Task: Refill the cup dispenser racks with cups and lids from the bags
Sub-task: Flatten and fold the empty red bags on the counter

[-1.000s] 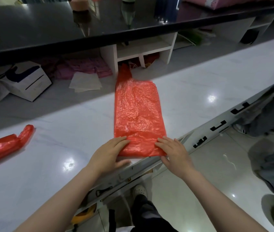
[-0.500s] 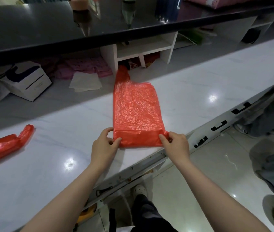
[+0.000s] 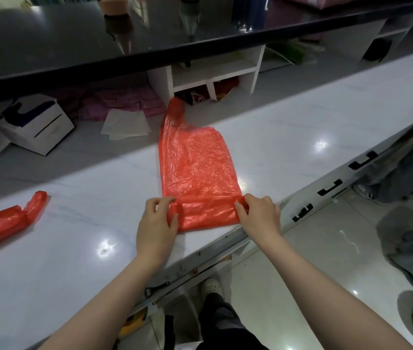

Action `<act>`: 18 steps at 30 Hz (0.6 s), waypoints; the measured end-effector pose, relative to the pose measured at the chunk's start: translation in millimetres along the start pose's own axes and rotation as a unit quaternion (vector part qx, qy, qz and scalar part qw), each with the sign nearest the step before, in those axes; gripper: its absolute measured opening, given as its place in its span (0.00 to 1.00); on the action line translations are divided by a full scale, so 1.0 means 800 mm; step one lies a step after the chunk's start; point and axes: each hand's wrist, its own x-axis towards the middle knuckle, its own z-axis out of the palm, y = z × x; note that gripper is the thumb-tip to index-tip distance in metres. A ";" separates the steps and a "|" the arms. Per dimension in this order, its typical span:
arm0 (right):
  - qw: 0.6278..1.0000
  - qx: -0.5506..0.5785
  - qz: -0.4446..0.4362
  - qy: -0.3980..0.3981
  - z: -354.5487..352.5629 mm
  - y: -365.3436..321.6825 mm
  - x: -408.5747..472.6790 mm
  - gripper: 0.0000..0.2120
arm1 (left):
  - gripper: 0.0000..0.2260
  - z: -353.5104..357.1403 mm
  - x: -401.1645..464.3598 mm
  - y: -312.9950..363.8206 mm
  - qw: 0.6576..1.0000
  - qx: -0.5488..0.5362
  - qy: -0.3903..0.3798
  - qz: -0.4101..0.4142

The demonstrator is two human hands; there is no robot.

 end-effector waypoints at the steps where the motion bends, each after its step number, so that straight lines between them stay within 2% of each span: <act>1: 1.000 -0.010 -0.007 -0.003 0.000 0.001 0.000 0.13 | 0.17 0.000 0.000 0.002 0.998 0.044 0.009 0.043; 3: 1.000 -0.016 -0.016 -0.003 0.002 0.002 0.001 0.12 | 0.20 -0.001 0.003 0.010 0.983 0.107 -0.008 0.152; 6: 0.999 -0.038 -0.036 -0.003 0.003 0.003 0.000 0.11 | 0.22 0.003 0.008 0.023 0.942 0.172 -0.121 0.263; 9: 0.995 -0.086 -0.049 -0.020 0.002 0.000 0.002 0.14 | 0.27 0.012 0.008 0.021 0.909 0.249 -0.213 0.259; 11: 0.992 -0.116 -0.038 -0.032 0.000 -0.003 0.004 0.16 | 0.28 0.017 0.006 0.011 0.899 0.274 -0.232 0.250; 14: 0.993 -0.103 -0.056 0.018 0.001 -0.001 -0.002 0.23 | 0.28 0.019 0.004 0.004 0.895 0.285 -0.248 0.239; 16: 0.981 -0.096 -0.167 0.030 0.004 -0.005 -0.009 0.30 | 0.28 0.021 0.003 0.002 0.895 0.287 -0.259 0.221; 18: 0.948 -0.142 -0.283 -0.040 0.011 -0.008 -0.013 0.33 | 0.29 0.022 0.004 0.002 0.896 0.285 -0.268 0.212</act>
